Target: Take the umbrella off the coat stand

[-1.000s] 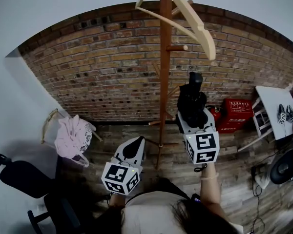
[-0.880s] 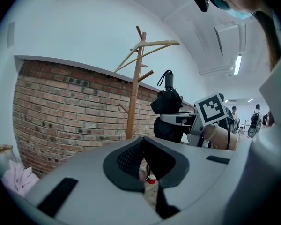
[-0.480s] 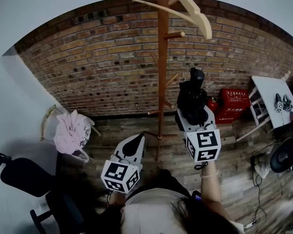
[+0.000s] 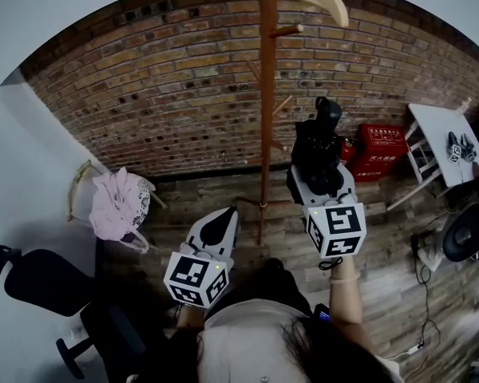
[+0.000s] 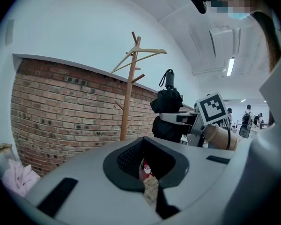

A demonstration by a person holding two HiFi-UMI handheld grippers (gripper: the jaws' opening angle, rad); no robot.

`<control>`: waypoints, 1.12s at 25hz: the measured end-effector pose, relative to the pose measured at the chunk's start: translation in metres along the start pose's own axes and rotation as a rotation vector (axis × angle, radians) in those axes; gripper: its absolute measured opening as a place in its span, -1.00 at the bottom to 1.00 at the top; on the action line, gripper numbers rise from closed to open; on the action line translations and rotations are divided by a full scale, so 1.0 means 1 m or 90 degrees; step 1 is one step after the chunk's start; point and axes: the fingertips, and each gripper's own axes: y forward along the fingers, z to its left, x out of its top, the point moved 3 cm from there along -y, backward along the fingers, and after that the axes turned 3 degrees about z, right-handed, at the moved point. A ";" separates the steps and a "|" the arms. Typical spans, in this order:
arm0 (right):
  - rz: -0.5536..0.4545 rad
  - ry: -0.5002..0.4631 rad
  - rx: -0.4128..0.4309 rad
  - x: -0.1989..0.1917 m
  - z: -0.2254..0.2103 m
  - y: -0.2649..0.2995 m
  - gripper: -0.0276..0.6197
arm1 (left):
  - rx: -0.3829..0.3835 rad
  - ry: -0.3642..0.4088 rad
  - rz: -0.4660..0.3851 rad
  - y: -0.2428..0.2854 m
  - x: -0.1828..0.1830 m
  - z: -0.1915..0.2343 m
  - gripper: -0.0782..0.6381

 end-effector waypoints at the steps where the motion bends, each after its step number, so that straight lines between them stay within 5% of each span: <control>1: 0.000 0.003 -0.002 -0.001 0.002 -0.003 -0.06 | -0.002 0.001 0.001 -0.003 -0.001 -0.001 -0.76; 15: -0.014 0.017 -0.013 -0.005 0.034 -0.037 -0.06 | -0.004 0.004 -0.005 -0.047 -0.015 -0.004 -0.76; 28: -0.015 0.006 0.019 -0.005 0.022 -0.054 -0.06 | 0.012 0.004 -0.021 -0.034 -0.007 -0.030 -0.76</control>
